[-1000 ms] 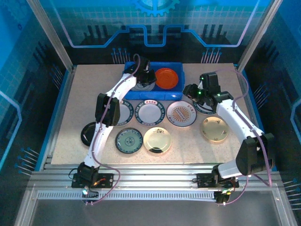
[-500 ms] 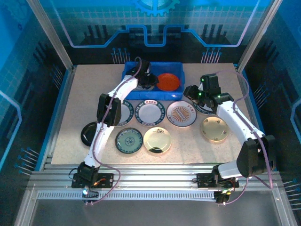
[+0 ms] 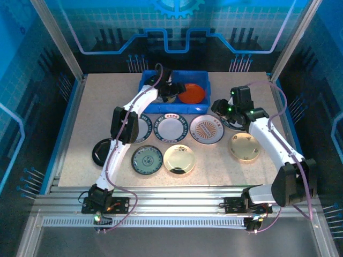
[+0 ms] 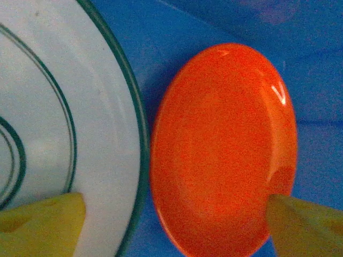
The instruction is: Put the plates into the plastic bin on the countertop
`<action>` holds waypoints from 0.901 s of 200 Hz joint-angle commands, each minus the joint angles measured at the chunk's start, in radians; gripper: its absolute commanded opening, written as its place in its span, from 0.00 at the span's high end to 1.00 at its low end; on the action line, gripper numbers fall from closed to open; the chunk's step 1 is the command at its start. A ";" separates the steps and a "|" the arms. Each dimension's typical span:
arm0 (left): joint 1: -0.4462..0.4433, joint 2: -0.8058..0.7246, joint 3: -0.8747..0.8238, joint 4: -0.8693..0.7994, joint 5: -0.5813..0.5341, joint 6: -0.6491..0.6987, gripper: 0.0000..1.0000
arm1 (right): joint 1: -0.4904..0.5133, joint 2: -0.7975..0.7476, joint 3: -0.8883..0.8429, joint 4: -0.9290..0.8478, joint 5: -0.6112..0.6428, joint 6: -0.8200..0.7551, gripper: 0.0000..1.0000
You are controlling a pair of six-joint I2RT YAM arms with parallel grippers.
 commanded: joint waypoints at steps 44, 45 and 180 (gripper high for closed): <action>-0.014 -0.163 0.066 -0.086 -0.051 0.048 0.01 | -0.112 -0.172 -0.204 -0.085 0.062 -0.007 0.52; -0.016 -0.164 0.066 -0.088 -0.052 0.050 0.01 | -0.113 -0.174 -0.205 -0.084 0.062 -0.006 0.52; -0.245 -0.761 -0.460 -0.012 0.093 0.266 0.01 | -0.459 -0.162 -0.294 0.026 0.106 -0.009 0.48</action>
